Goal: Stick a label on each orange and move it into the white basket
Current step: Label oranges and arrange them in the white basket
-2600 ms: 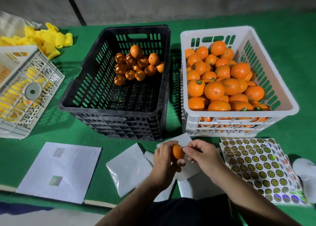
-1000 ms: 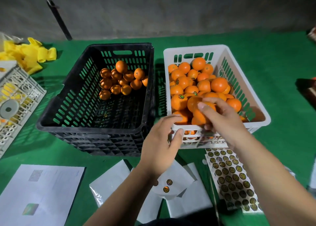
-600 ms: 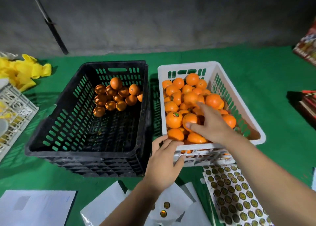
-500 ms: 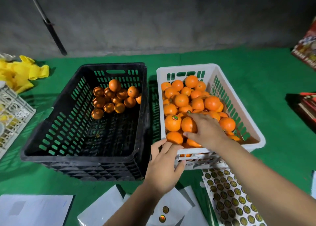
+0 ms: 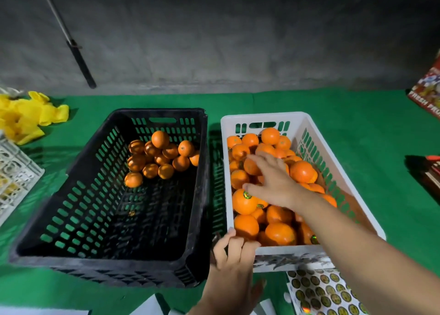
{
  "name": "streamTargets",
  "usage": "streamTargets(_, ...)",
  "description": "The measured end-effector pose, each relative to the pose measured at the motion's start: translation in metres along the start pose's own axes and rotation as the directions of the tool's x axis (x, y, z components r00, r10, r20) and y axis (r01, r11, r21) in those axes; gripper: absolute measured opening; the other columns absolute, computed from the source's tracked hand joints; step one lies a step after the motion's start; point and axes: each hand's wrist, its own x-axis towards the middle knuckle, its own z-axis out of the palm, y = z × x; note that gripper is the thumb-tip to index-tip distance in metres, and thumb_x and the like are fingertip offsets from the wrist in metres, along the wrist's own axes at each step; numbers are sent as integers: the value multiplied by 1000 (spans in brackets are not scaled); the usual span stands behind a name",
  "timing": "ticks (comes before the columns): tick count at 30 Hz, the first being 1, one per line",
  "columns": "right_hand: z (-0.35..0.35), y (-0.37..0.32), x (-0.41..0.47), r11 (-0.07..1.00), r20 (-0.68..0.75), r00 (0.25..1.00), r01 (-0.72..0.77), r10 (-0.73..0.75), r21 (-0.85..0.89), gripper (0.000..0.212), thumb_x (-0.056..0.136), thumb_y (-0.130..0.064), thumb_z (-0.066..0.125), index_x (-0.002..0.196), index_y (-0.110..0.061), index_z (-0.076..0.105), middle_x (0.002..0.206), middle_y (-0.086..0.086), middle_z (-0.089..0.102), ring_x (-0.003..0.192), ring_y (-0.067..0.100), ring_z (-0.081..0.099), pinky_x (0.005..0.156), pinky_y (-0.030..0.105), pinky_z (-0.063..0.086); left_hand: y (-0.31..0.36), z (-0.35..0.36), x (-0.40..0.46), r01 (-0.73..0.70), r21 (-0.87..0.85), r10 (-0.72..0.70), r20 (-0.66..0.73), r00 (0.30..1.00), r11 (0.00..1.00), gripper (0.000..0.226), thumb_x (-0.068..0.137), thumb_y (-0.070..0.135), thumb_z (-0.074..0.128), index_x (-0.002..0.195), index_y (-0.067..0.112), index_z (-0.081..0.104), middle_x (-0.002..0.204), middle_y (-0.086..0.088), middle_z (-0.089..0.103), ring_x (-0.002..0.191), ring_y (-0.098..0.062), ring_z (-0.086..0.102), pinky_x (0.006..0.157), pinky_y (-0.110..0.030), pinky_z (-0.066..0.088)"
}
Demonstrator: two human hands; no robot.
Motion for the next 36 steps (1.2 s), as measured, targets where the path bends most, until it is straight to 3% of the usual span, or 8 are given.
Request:
streamTargets(4, 29, -13, -16, 973, 322, 940, 171, -113, -158, 85, 87, -43, 72, 159, -36, 26, 160, -7, 32, 141, 23, 30, 117, 44, 30, 3, -3, 1, 11, 29, -10, -43, 999, 1000, 63, 48, 67, 77, 103, 36, 76, 109, 9, 72, 113, -24, 72, 90, -35, 60)
streamTargets(11, -1, 2, 0, 984, 122, 987, 85, -105, 155, 65, 87, -39, 82, 143, -29, 50, 141, -10, 51, 131, 15, 50, 98, 20, 41, 0, 7, 2, 55, 55, -53, -39, 998, 997, 76, 43, 72, 82, 110, 38, 73, 117, 6, 69, 121, -25, 63, 93, -46, 60)
streamTargets(16, -31, 18, 40, 997, -289, 955, -50, 66, 61, 92, 86, -37, 83, 160, -21, 30, 164, 7, 33, 150, 30, 31, 121, 45, 31, -4, 30, 5, 55, 18, -52, -137, 989, 998, 71, 42, 66, 81, 107, 40, 69, 114, 8, 62, 127, -26, 49, 104, -46, 49)
streamTargets(21, 4, 20, 36, 986, -131, 989, -85, 66, -146, 88, 94, -46, 69, 164, -25, 18, 170, 5, 16, 153, 35, 18, 122, 50, 28, -8, 40, 6, 66, 47, -48, -320, 946, 997, 15, 78, 43, 69, 92, 39, 74, 97, 7, 69, 120, -21, 56, 99, -42, 51)
streamTargets(25, 20, 18, 39, 978, -60, 990, -134, 126, -159, 77, 98, -36, 67, 161, -25, 24, 162, 8, 32, 136, 35, 48, 106, 48, 48, -6, 33, 7, 57, 10, -54, -184, 982, 998, 61, 47, 62, 76, 103, 39, 73, 106, 7, 66, 124, -25, 49, 100, -46, 56)
streamTargets(30, 10, 15, 53, 988, -131, 981, -151, 146, -34, 61, 93, -29, 75, 145, -21, 44, 143, 9, 45, 121, 33, 57, 96, 45, 52, -7, 25, 6, 35, 75, -30, -67, 997, 997, 79, 44, 69, 82, 114, 35, 69, 115, 5, 64, 126, -26, 44, 100, -51, 55)
streamTargets(33, -10, 17, 63, 989, -299, 944, -123, 142, 81, 69, 95, -26, 75, 153, -19, 39, 154, 13, 39, 134, 36, 50, 107, 44, 45, -6, 18, 6, 52, 54, -50, -26, 998, 997, 79, 47, 72, 80, 117, 38, 68, 117, 8, 64, 126, -25, 44, 101, -48, 55)
streamTargets(36, -25, 14, 58, 994, -323, 941, -112, 105, -5, 88, 96, -35, 72, 164, -27, 17, 172, 10, 3, 156, 37, 15, 124, 51, 26, -5, 17, 3, 29, 74, -27, -28, 999, 997, 75, 62, 72, 70, 130, 42, 58, 128, 10, 57, 138, -26, 45, 114, -51, 44)
